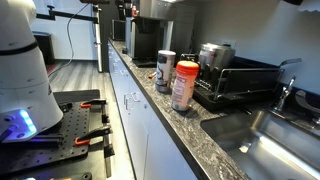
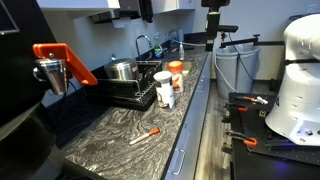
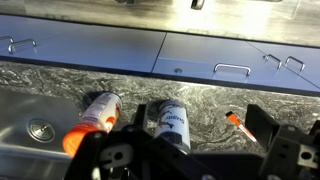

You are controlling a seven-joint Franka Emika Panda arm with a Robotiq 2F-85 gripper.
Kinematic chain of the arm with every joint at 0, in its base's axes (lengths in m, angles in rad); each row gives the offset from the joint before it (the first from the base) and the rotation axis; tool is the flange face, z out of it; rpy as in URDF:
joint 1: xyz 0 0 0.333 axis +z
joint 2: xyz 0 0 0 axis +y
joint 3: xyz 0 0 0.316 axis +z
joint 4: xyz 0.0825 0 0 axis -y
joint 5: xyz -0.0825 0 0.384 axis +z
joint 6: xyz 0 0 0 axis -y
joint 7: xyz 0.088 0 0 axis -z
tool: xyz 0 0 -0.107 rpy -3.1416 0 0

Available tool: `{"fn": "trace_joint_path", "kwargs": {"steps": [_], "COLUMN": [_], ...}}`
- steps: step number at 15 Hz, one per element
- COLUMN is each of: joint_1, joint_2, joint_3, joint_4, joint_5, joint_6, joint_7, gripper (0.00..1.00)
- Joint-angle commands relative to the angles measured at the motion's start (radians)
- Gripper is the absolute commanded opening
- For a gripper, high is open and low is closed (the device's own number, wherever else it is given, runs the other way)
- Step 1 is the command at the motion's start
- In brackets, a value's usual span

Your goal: Remove the blue marker from the cabinet and put it on the counter

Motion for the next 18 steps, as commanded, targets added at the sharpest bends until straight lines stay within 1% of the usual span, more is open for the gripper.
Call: {"fn": "trace_joint_path", "kwargs": {"steps": [1, 8, 14, 16, 17, 18], "joint_1": [0.001, -0.011, -0.048, -0.053, -0.028, -0.031], "joint_2": [0.039, 0.13, 0.194, 0.202, 0.175, 0.179], "joint_3": [0.017, 0.053, 0.088, 0.094, 0.073, 0.076], "joint_4": [0.024, 0.088, 0.145, 0.153, 0.126, 0.131], "joint_5": [-0.026, -0.094, -0.155, -0.173, -0.15, -0.156], "joint_6": [0.088, 0.283, 0.498, 0.515, 0.494, 0.498], "joint_7": [0.001, 0.011, 0.078, 0.077, 0.059, 0.06], "gripper": [1.0, 1.0, 1.0, 1.0, 1.0, 1.0]}}
